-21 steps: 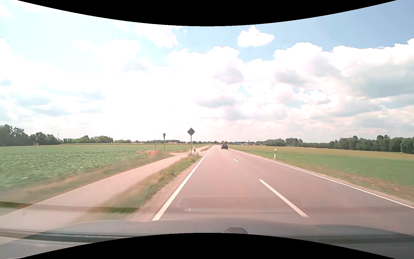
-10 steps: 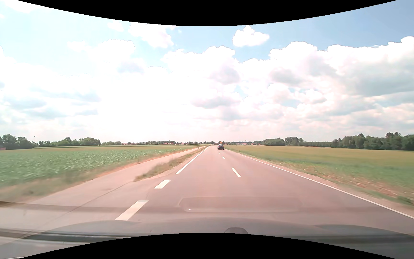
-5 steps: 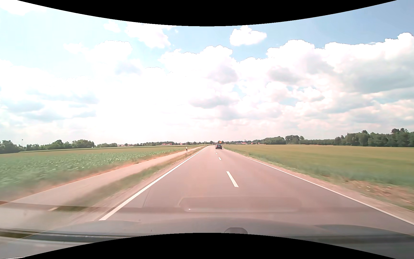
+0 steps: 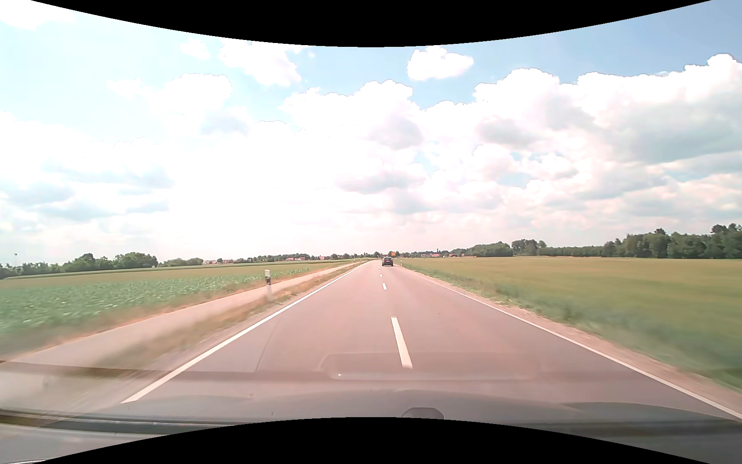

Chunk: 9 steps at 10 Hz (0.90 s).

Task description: Follow the waypoints while adhering to traffic rules and regulations

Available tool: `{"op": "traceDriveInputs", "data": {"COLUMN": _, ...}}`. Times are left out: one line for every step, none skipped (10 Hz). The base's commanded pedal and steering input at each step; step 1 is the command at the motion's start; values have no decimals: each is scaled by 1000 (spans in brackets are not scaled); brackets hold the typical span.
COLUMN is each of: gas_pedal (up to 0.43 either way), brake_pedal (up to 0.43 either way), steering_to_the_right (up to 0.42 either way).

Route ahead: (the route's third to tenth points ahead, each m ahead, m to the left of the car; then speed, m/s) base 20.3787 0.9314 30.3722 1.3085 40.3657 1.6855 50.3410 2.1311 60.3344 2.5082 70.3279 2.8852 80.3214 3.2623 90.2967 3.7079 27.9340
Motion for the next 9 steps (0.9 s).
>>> {"op": "traceDriveInputs", "data": {"gas_pedal": 138, "brake_pedal": 0, "steering_to_the_right": 1}}
{"op": "traceDriveInputs", "data": {"gas_pedal": 130, "brake_pedal": 0, "steering_to_the_right": 1}}
{"op": "traceDriveInputs", "data": {"gas_pedal": 130, "brake_pedal": 0, "steering_to_the_right": -1}}
{"op": "traceDriveInputs", "data": {"gas_pedal": 130, "brake_pedal": 0, "steering_to_the_right": -4}}
{"op": "traceDriveInputs", "data": {"gas_pedal": 118, "brake_pedal": 0, "steering_to_the_right": -5}}
{"op": "traceDriveInputs", "data": {"gas_pedal": 110, "brake_pedal": 0, "steering_to_the_right": -6}}
{"op": "traceDriveInputs", "data": {"gas_pedal": 98, "brake_pedal": 0, "steering_to_the_right": -5}}
{"op": "traceDriveInputs", "data": {"gas_pedal": 87, "brake_pedal": 0, "steering_to_the_right": -5}}
{"op": "traceDriveInputs", "data": {"gas_pedal": 87, "brake_pedal": 0, "steering_to_the_right": -5}}
